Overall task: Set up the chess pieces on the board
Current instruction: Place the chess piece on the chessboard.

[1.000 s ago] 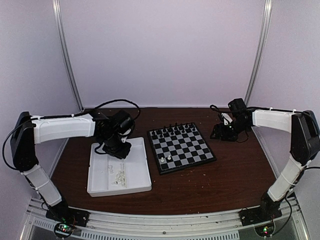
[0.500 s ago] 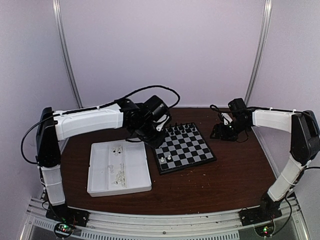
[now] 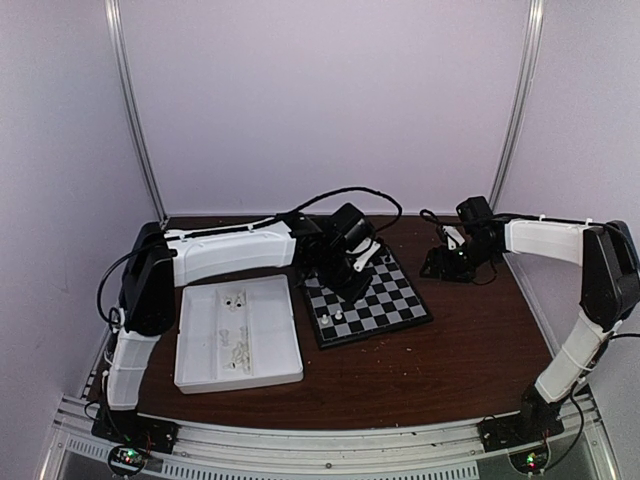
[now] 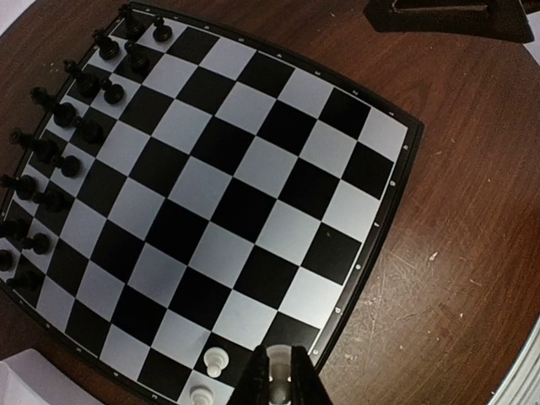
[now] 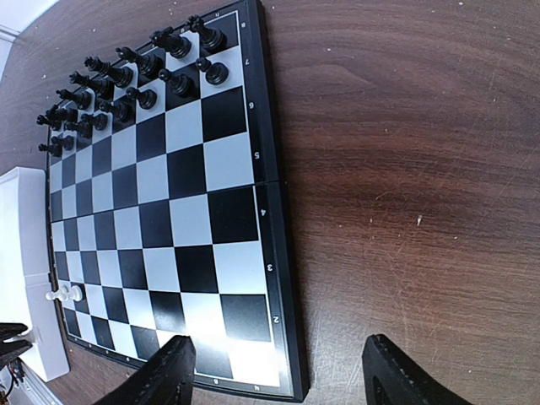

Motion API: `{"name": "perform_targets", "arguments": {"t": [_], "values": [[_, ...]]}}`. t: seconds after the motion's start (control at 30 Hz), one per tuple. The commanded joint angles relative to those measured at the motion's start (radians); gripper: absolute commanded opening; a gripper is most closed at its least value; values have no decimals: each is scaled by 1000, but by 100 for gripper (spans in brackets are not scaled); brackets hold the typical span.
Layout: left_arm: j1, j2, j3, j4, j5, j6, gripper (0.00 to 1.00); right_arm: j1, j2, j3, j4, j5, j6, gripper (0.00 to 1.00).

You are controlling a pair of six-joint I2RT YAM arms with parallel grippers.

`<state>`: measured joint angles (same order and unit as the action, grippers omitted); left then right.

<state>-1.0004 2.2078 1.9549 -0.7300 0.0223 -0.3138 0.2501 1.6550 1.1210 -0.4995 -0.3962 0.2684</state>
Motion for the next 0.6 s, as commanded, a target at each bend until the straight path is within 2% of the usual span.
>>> {"name": "perform_targets", "arguments": {"t": [0.0, 0.57], "values": [[5, 49, 62, 41, 29, 39, 9, -7, -21, 16, 7, 0, -5, 71], [5, 141, 94, 9, -7, 66, 9, -11, -10, 13, 12, -3, -7, 71]]}}
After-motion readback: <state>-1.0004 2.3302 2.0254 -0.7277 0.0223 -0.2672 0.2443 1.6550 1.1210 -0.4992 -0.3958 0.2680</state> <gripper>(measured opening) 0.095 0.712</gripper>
